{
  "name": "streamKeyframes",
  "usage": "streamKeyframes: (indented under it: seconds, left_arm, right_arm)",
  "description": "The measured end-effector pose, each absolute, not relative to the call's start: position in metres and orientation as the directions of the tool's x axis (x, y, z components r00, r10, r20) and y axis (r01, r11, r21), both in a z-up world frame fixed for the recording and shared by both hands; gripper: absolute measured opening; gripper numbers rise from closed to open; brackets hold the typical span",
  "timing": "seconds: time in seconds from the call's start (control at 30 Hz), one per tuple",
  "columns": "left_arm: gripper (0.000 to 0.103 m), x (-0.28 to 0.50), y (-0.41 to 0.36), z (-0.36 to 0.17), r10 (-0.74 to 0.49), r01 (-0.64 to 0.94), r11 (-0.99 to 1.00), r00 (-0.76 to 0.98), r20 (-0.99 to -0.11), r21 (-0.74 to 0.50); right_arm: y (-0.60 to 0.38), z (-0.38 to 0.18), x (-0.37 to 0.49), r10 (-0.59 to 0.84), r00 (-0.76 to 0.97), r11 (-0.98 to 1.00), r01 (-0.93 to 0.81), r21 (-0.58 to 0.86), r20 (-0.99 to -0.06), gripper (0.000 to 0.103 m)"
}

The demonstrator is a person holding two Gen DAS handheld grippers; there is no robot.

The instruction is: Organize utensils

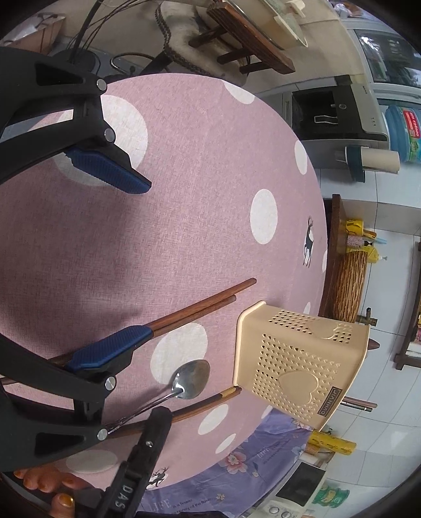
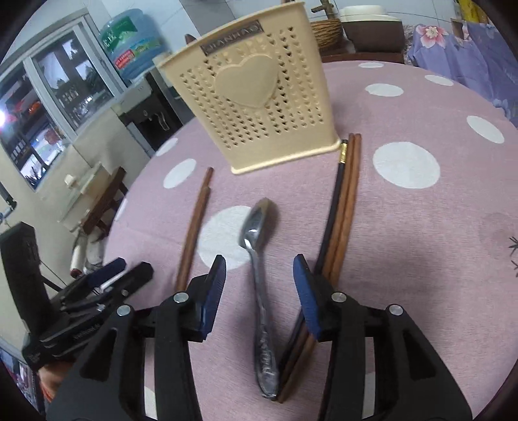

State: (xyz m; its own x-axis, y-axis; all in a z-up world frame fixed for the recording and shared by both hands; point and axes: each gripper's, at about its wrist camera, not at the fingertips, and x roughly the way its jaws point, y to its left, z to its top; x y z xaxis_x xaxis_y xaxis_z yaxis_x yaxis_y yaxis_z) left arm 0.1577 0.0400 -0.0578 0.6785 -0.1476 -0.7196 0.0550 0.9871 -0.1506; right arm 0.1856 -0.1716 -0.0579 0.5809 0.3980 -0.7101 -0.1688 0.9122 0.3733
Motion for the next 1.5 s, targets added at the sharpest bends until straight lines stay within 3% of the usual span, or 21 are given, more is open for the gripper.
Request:
streamKeyframes:
  seconds: [0.17, 0.47, 0.63, 0.77, 0.9, 1.1, 1.17, 1.23, 1.3, 1.37, 1.5]
  left_arm:
    - [0.083, 0.158, 0.038, -0.056, -0.159, 0.058, 0.985, 0.679, -0.717, -0.164]
    - [0.083, 0.156, 0.041, -0.058, -0.156, 0.048, 0.985, 0.675, -0.721, -0.168]
    - [0.083, 0.157, 0.041, -0.061, -0.162, 0.048, 0.983, 0.669, -0.726, -0.176]
    - [0.083, 0.157, 0.040, -0.062, -0.168, 0.052, 0.982, 0.668, -0.725, -0.179]
    - [0.083, 0.157, 0.040, -0.061, -0.171, 0.052, 0.982, 0.669, -0.723, -0.184]
    - [0.083, 0.154, 0.044, -0.059, -0.166, 0.044, 0.982, 0.675, -0.719, -0.186]
    - [0.083, 0.153, 0.046, -0.059, -0.162, 0.038, 0.982, 0.676, -0.719, -0.186]
    - [0.083, 0.154, 0.047, -0.059, -0.159, 0.034, 0.982, 0.676, -0.719, -0.186]
    - [0.083, 0.154, 0.047, -0.059, -0.159, 0.034, 0.982, 0.676, -0.719, -0.185]
    - [0.083, 0.155, 0.045, -0.058, -0.156, 0.040, 0.984, 0.679, -0.717, -0.176]
    - [0.083, 0.157, 0.037, -0.056, -0.141, 0.051, 0.988, 0.683, -0.717, -0.145]
  right_arm:
    - [-0.167, -0.053, 0.190, 0.408, 0.588, 0.912, -0.222, 0.346, -0.699, 0.042]
    - [-0.169, -0.067, 0.227, 0.480, 0.528, 0.871, -0.190, 0.453, -0.701, 0.024]
    - [-0.163, -0.063, 0.230, 0.472, 0.542, 0.875, -0.195, 0.442, -0.695, 0.005]
    - [-0.149, -0.045, 0.215, 0.290, 0.633, 0.956, -0.164, 0.241, -0.718, 0.004]
    - [-0.130, -0.043, 0.211, 0.217, 0.656, 0.975, -0.189, 0.120, -0.723, 0.004]
    - [-0.119, -0.055, 0.219, 0.259, 0.625, 0.963, -0.220, 0.153, -0.736, 0.005]
    - [-0.118, -0.056, 0.220, 0.283, 0.617, 0.957, -0.230, 0.175, -0.734, 0.009]
    - [-0.122, -0.054, 0.218, 0.312, 0.609, 0.949, -0.235, 0.210, -0.729, 0.037]
    - [-0.128, -0.049, 0.212, 0.307, 0.633, 0.951, -0.223, 0.212, -0.711, 0.050]
    - [-0.136, -0.043, 0.206, 0.297, 0.654, 0.955, -0.214, 0.206, -0.696, 0.051]
    - [-0.163, -0.036, 0.197, 0.234, 0.684, 0.971, -0.134, 0.197, -0.690, 0.072]
